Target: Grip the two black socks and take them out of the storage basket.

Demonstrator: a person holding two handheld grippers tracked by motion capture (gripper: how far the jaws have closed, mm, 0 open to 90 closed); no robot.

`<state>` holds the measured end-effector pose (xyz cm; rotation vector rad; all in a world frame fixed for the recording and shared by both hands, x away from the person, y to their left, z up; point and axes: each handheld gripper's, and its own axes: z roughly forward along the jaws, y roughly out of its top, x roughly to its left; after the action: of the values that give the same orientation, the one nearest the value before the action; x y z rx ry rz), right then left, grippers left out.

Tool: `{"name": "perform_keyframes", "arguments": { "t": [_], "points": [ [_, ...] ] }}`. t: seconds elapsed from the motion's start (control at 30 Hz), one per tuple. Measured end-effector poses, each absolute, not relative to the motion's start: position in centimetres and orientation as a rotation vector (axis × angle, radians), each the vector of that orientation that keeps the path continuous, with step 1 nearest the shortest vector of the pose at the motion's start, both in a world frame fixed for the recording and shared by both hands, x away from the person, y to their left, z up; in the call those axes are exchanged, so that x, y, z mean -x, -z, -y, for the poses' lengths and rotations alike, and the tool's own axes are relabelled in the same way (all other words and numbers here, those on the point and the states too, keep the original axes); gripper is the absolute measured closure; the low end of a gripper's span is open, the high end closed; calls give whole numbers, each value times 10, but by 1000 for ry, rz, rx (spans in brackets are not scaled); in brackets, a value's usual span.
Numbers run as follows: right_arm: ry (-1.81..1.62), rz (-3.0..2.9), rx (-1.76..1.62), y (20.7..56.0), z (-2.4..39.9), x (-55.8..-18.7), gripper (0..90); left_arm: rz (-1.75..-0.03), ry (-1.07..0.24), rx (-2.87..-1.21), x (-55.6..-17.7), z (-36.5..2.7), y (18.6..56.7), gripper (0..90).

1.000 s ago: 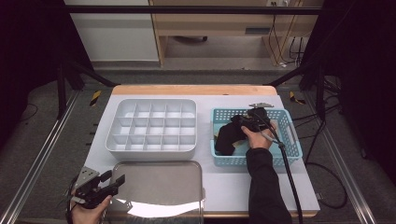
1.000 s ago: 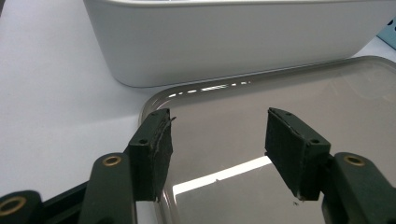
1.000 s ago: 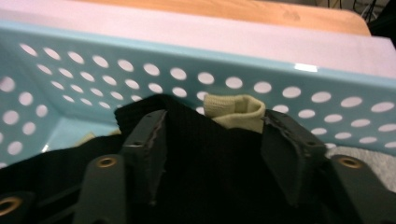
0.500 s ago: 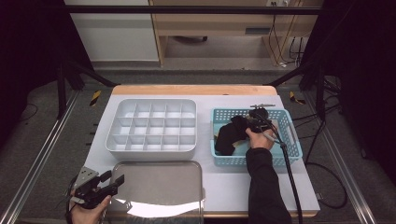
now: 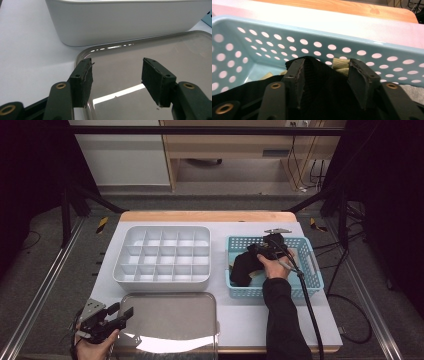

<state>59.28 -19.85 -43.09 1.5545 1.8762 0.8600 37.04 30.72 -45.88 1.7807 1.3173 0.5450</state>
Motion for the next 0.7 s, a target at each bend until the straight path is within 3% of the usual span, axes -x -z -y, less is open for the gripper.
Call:
{"name": "perform_keyframes", "arguments": {
  "t": [0.2, 0.5, 0.7],
  "points": [
    [-781, -1885, -1613, 442, 197, -600, 500, -1313, -543, -1779, -370, -307, 459, 410],
    [-717, -1919, -1699, 442, 200, -600, 825, -1316, -544, -1783, -370, -307, 459, 416],
    [-763, -1920, -1689, 438, 202, -596, 862, -1316, -543, -1778, -370, -308, 459, 416]
  ]
}}
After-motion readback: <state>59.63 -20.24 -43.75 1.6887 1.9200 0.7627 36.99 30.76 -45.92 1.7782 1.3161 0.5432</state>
